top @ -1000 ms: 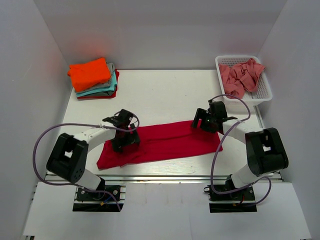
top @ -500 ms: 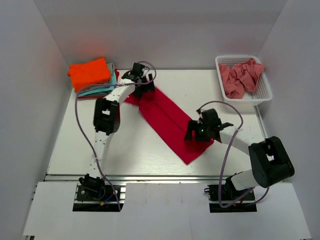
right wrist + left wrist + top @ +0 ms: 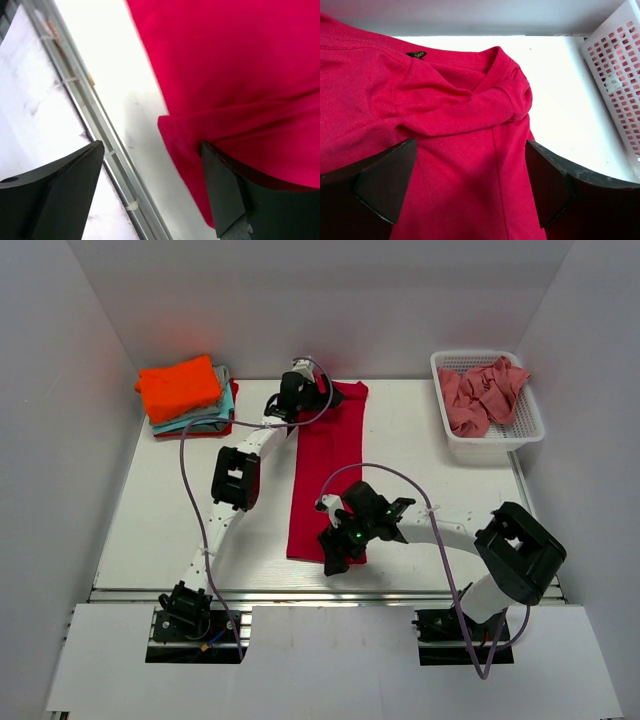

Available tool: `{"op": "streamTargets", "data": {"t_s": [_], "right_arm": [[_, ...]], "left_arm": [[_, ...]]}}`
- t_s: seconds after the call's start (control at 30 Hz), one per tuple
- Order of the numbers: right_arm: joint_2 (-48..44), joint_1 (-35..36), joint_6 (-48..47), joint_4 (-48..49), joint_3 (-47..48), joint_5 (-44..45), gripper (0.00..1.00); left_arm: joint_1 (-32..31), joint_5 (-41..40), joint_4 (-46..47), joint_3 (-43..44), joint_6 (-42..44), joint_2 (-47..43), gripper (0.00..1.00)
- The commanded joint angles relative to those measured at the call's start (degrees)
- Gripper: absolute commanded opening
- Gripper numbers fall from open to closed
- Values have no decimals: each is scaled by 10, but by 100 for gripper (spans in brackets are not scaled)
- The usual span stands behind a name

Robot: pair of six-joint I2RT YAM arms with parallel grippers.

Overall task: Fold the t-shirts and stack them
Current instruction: Rotate the tshirt 90 degrees, then grab the bottom of the folded rectangular tshirt with both arms

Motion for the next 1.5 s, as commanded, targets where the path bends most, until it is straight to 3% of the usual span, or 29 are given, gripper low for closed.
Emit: {"op": "streamTargets", "data": {"t_s": [0.0,0.13,0.33,0.37,0.6,0.7,0.77,0.8,0.83,0.93,1.07,1.2,1.37,1.47], "right_arm": [[-17,17,-27,-4,15,-40,84],[-28,23,-17,-25,35,22,85],[-87,17,23,-12,49,86,90],[-102,17,31,-16,50,134,90],[-142,6,124,-27,22,280,90],[-164,-6,162,-34,-3,331,90],[-173,-16,186,-34,-22,349,90],[-186,-22,188,-32,-28,342,90],[-186,-25,187,-39,-37,341,90],[-180,-30,178,-53,-45,311,90],[-143,-34,176,-64,-45,280,90],[-93,-34,178,-60,-38,234,90],[-92,-32,203,-20,-63,176,90],[-95,-33,216,-7,-80,162,89]], "left_arm": [[-1,2,-25,-13,-16,22,100],[-1,-9,-18,-26,-16,-10,100],[-1,-41,-29,-26,32,-127,100],[-1,-47,-29,-26,43,-145,100],[-1,-47,-163,-97,154,-341,100],[-1,-50,-223,-245,173,-478,100],[-6,-57,-224,-430,147,-562,100],[-6,-64,-183,-501,133,-650,100],[-13,-69,-157,-640,126,-695,100],[-19,-81,-126,-828,85,-830,100],[-37,-81,-224,-930,68,-917,100],[-58,27,-196,-1074,40,-979,100],[-85,30,-206,-1134,27,-1009,100],[-107,78,-179,-1169,22,-1000,95]]}}
